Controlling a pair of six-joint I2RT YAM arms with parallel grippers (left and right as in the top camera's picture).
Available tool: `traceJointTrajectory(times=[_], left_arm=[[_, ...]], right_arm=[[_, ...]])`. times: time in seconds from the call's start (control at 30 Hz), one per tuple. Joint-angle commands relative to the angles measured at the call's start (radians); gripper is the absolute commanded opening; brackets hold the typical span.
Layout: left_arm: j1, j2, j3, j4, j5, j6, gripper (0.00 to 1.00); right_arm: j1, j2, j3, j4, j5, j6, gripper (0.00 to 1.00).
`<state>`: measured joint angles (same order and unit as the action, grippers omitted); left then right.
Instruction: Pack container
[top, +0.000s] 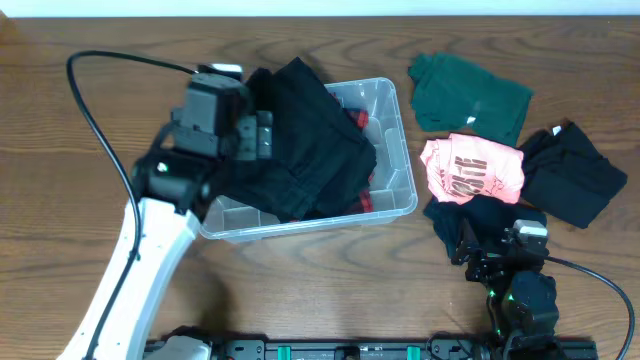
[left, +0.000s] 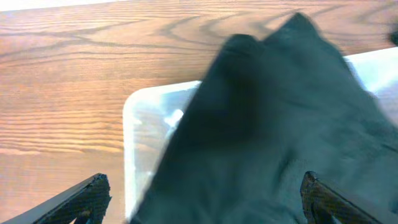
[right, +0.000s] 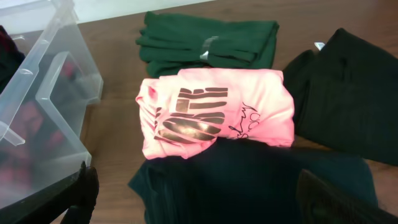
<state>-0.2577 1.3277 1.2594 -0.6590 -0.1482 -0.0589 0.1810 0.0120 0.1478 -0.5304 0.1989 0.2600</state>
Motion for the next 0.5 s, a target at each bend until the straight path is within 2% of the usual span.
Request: traceJointTrajectory(times=[0.0, 0.1, 0.23, 0.33, 0.47], left_arm=[[0.090, 0.077, 0.027, 0.030, 0.156, 0.143, 0.98], [0.170, 0.150, 0.027, 0.076, 0.344, 0.226, 0.98], [0.244, 0.213, 0.027, 0.124, 0.481, 0.247, 0.99], [0.269, 0.234, 0.027, 0.138, 0.569, 0.249, 0.85], [0.269, 0.241, 0.027, 0.092, 0.642, 0.249, 0.82]], right_arm=[[0.007, -0.005, -0.003, 0.000, 0.007, 0.013, 0.99], [0.007, -0.005, -0.003, 0.000, 0.007, 0.013, 0.99], [0.007, -0.005, -0.003, 0.000, 0.007, 0.013, 0.99], [0.007, -0.005, -0.003, 0.000, 0.007, 0.013, 0.99], [0.007, -0.005, -0.003, 0.000, 0.007, 0.013, 0.99]])
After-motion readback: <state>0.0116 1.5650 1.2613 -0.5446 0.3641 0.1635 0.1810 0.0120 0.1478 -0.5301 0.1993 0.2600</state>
